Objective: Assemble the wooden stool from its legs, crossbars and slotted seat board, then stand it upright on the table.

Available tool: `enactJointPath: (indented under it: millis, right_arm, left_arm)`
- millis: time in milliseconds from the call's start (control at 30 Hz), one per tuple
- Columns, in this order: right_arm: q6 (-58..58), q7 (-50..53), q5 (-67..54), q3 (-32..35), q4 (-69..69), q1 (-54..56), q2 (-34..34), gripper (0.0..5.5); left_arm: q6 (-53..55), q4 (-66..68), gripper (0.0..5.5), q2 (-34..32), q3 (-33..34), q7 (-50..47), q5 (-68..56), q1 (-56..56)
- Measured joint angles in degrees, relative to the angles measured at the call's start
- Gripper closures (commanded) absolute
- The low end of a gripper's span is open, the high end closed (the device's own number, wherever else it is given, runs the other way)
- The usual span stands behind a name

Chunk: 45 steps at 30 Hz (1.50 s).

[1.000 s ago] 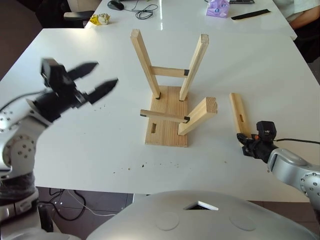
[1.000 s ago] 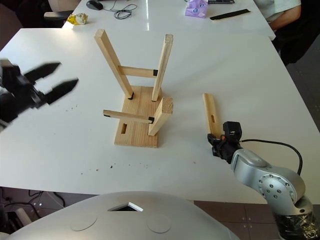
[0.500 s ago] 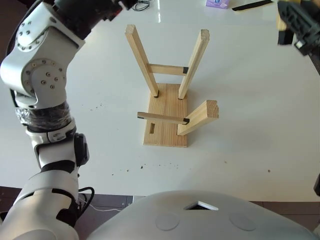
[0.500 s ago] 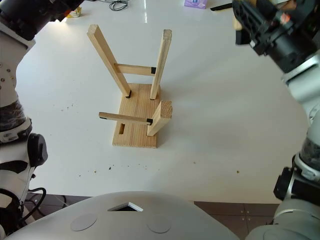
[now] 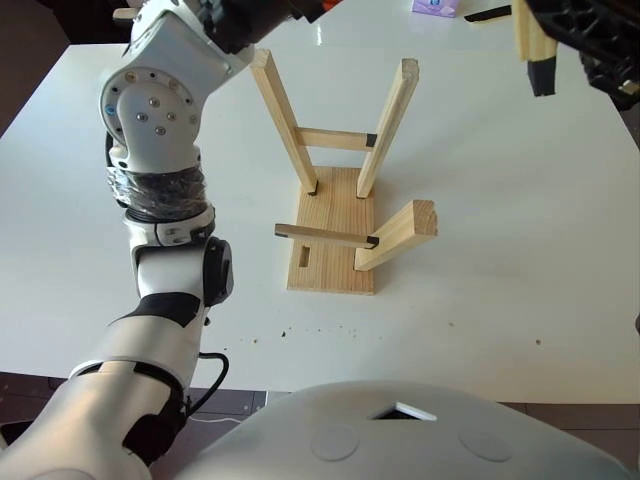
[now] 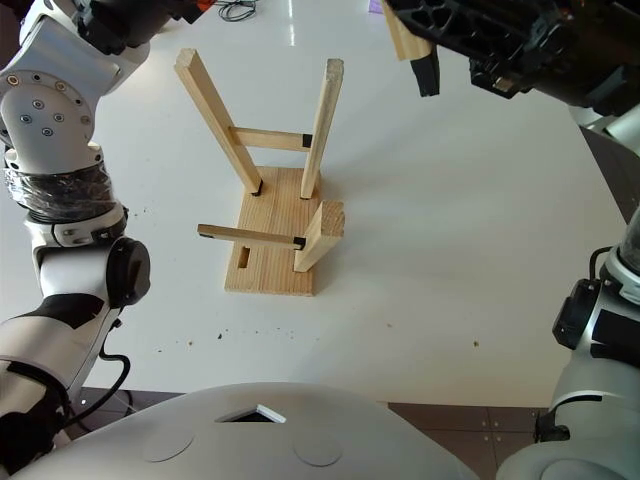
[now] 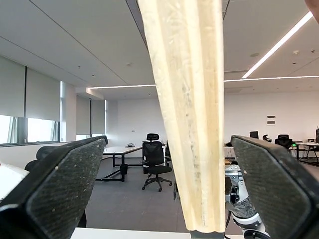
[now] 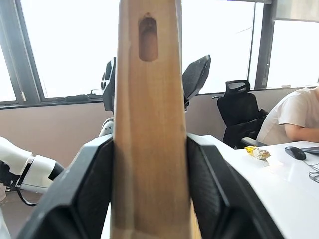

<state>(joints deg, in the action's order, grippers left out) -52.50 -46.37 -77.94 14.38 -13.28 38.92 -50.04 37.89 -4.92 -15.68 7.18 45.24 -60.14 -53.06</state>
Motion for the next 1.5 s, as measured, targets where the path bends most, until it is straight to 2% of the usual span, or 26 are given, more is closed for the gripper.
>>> enactJointPath:
  millis: [333, 700, 833, 1200, 1500]
  right_arm:
    - [-6.5, -5.3, 3.6, -7.7, 1.2, 7.5, 0.4, 3.44]
    - [-9.7, -12.7, 7.2, -8.2, 2.3, 8.5, -2.1, 3.44]
    - [-9.8, -15.1, 8.8, -7.6, 2.2, 7.8, -3.3, 3.44]
    - [-9.8, -19.8, 11.7, -7.6, 1.1, 6.7, -4.1, 3.44]
    - [-10.0, -21.0, 12.9, -7.6, 0.0, 5.9, -4.7, 3.44]
  left_arm:
    - [4.2, -6.5, 0.92, -2.9, -2.3, 6.2, -1.4, 4.4]
    - [5.1, -6.5, 0.92, -4.0, -2.4, 6.4, -1.3, 4.4]
    - [5.7, -7.0, 1.43, -4.4, -2.1, 6.4, -2.0, 4.7]
    - [6.8, -10.5, 3.3, -5.6, -2.2, 7.4, -3.3, 7.4]
    - [7.6, -10.7, 3.36, -6.1, -2.7, 7.3, -3.1, 7.7]
